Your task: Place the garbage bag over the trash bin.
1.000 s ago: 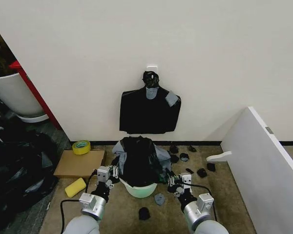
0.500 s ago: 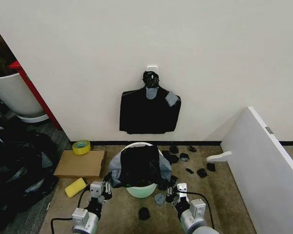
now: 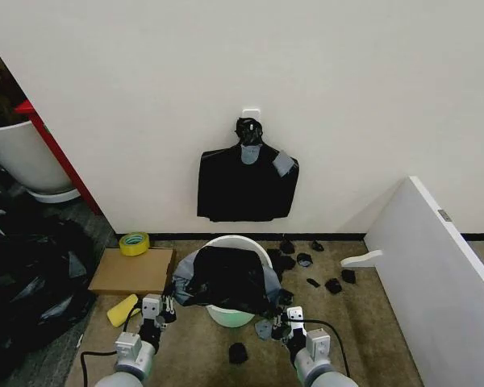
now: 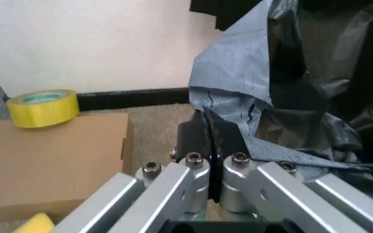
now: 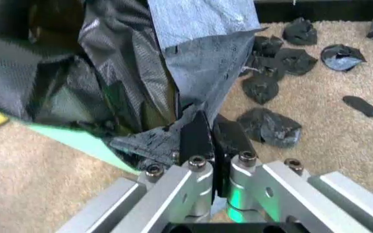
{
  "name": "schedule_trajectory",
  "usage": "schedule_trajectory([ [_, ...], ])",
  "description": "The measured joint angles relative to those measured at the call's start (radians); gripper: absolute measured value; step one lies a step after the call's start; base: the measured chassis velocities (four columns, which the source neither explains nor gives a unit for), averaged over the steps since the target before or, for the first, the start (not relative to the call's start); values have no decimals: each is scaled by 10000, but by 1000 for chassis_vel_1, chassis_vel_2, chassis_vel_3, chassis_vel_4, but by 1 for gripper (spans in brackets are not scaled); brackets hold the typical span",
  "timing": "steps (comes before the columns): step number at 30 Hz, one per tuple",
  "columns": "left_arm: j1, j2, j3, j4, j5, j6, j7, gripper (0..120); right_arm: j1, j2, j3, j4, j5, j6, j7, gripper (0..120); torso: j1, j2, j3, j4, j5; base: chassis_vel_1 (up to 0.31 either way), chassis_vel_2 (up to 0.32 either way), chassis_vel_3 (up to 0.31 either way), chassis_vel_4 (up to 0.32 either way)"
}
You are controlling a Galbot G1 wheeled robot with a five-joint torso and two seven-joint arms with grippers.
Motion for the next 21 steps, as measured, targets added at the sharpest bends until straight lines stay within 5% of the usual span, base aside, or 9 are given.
schedule_trajectory([
  [8, 740, 362, -90, -734, -103, 152, 42, 0, -585, -305, -15, 564, -276, -212, -398, 0, 0, 1, -1, -1, 1, 0, 0, 0, 0],
  [21, 134, 559, 81, 98, -45, 276, 78, 0, 136, -119, -54, -488, -416, -480, -419, 0, 0, 0, 0, 0, 0, 0, 0, 0, 0],
])
